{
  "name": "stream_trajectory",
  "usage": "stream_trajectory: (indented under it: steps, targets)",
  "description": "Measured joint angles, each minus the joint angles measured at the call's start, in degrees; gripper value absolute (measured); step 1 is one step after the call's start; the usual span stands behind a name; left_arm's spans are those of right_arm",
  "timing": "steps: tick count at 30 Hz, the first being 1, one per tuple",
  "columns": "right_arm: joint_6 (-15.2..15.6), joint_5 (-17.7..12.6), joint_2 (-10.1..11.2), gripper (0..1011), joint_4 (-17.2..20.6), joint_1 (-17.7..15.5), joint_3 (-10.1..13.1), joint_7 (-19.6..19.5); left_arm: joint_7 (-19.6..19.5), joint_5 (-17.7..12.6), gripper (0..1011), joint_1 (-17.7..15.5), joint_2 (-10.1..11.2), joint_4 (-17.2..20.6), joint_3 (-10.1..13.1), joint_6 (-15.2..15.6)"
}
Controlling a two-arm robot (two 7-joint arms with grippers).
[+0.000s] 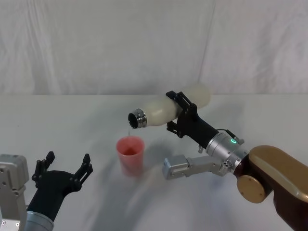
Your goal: Grasp the thermos with one hand and pour water into the cup lid.
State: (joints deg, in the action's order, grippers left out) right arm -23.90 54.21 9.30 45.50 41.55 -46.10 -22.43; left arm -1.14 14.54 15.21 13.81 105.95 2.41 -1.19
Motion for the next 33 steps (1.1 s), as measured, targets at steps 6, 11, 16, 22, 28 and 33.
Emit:
stream_trajectory:
  steps: [6,11,16,22,28,33]
  targets:
    - [0.1,0.3,0.2,955,-0.2,0.4,-0.2,-0.3,0.0,0.0,1001,0.0,0.0,0.0,0.0,0.0]
    - [0.1,0.2,0.1,955,-0.6,0.6,-0.3,-0.3,0.0,0.0,1001,0.0,0.0,0.0,0.0,0.0]
    - [0.1,0.2,0.0,955,-1.0,0.8,-0.4,-0.5,0.0,0.0,1001,0.0,0.0,0.0,0.0,0.0]
    - [0.1,0.3,-0.1,955,-1.6,1.1,-0.5,-0.7,0.0,0.0,1001,0.0,0.0,0.0,0.0,0.0]
    - [0.3,0.5,-0.1,955,-1.9,1.2,-0.7,-0.9,0.0,0.0,1001,0.0,0.0,0.0,0.0,0.0]
    - [0.6,1.0,0.1,955,-2.0,1.4,-1.0,-1.3,0.0,0.0,1001,0.0,0.0,0.0,0.0,0.0]
